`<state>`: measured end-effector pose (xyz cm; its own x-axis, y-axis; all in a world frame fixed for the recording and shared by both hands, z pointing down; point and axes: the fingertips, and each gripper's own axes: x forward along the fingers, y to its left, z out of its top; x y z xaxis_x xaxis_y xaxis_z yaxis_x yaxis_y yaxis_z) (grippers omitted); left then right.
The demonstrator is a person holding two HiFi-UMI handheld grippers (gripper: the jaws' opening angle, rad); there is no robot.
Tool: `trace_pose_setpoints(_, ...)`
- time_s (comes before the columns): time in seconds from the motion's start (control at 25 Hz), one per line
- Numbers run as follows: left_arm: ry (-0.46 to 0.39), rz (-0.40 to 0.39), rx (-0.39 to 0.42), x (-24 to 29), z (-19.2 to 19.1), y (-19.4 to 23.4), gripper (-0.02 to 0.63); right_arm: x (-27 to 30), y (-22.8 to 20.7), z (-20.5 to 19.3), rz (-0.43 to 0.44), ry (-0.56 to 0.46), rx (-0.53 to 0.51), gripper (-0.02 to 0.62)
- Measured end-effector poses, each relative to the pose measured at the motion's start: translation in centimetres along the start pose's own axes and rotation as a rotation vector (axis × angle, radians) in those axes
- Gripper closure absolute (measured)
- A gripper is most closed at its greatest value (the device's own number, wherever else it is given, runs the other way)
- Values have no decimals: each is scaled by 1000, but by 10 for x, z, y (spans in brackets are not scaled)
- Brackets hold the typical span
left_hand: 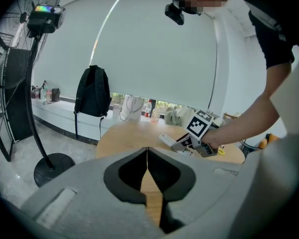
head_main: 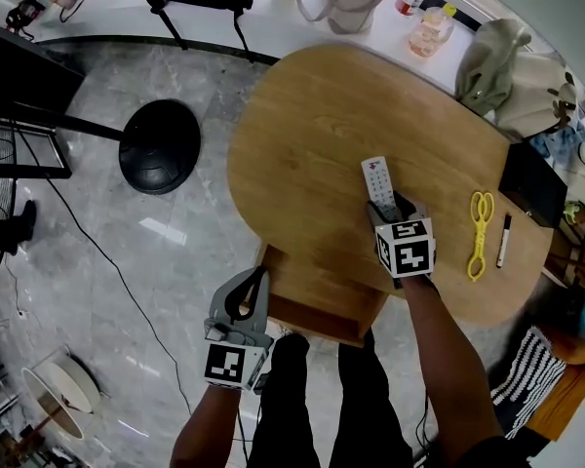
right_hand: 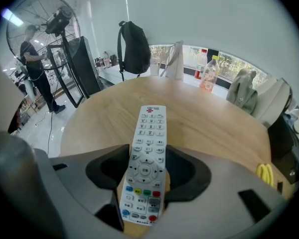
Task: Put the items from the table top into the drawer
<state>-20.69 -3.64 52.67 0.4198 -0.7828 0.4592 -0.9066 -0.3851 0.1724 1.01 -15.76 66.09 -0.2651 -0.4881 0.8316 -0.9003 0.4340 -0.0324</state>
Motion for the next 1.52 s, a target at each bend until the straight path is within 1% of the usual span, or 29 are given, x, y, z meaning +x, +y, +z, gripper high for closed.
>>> trace_pose_setpoints(0.16, -21, 0, 16, 0, 0, 0, 588, -17, 18, 2, 24, -32, -49, 367)
trace_pose_setpoints(0.36, -9, 14, 1, -1, -4, 0, 588, -38, 51, -3, 64, -62, -137, 367)
trace_pose_setpoints(0.6, -16, 34, -24, -12, -8, 4, 588, -66, 109, -31, 137, -52, -272, 365)
trace_pose_setpoints(0.84, -38, 71, -29, -25, -6, 22, 588, -83, 153, -64, 216, -32, -446, 367)
trace_pose_setpoints(0.96, -45, 88, -26, -34, -14, 32, 588, -87, 177, -81, 254, -17, -511, 367)
trace_pose_setpoints(1.12, -46, 116, -47, -52, -29, 41, 588, -84, 209, -105, 304, 8, -549, 367)
trace_pose_setpoints(1.24, -25, 131, -73, -67, -48, 46, 588, -70, 227, -124, 319, 32, -569, 367)
trace_pose_setpoints(1.36, -15, 117, -89, -82, -68, 46, 588, -48, 239, -145, 313, 60, -595, 367)
trace_pose_setpoints(1.52, 10, 90, -96, -100, -96, 44, 588, -20, 243, -177, 282, 95, -640, 367)
